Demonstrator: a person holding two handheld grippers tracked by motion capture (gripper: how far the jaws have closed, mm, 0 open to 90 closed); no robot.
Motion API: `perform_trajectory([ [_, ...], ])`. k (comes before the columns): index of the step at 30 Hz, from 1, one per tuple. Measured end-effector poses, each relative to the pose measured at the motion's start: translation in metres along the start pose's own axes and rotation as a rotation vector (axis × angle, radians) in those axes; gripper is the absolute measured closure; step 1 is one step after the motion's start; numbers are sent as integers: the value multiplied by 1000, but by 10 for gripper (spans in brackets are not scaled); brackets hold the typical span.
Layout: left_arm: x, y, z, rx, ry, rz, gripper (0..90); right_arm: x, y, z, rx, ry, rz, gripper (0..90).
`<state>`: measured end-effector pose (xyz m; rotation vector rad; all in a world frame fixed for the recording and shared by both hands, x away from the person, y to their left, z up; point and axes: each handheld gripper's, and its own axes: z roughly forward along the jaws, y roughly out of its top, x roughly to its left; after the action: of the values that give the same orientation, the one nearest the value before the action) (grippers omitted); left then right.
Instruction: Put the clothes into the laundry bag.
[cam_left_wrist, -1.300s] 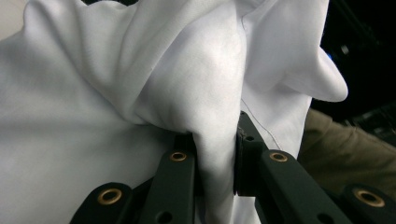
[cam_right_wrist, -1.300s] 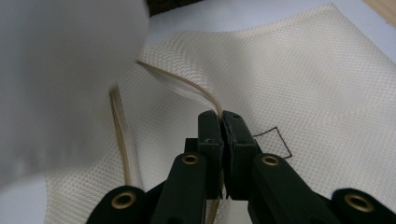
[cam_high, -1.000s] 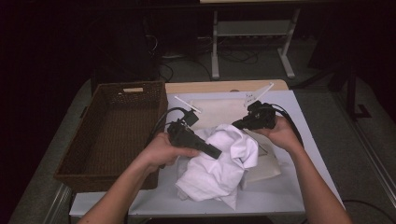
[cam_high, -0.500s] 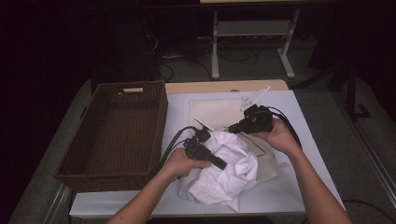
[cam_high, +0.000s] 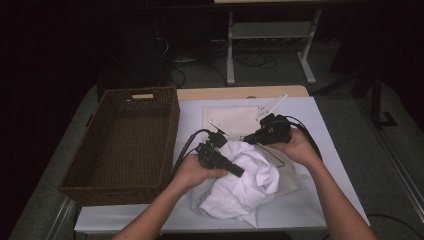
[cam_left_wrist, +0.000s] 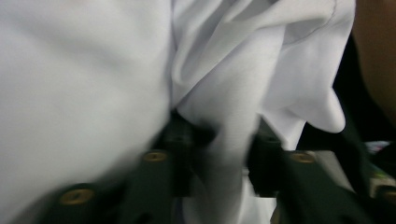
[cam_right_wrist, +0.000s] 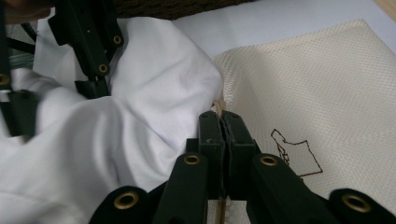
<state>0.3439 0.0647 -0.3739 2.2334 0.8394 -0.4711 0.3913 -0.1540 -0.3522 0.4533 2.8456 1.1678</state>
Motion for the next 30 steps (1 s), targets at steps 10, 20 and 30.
perform_trajectory([
  [10,15,-13,23,-10,-17,-80,855,6,5,-1,-34,37,-9,873],
  [20,-17,5,15,-61,-158,-17,859,17,11,-7,-35,54,-34,874],
  [30,28,-19,18,-202,-8,-215,862,28,4,-17,-31,80,-41,880],
])
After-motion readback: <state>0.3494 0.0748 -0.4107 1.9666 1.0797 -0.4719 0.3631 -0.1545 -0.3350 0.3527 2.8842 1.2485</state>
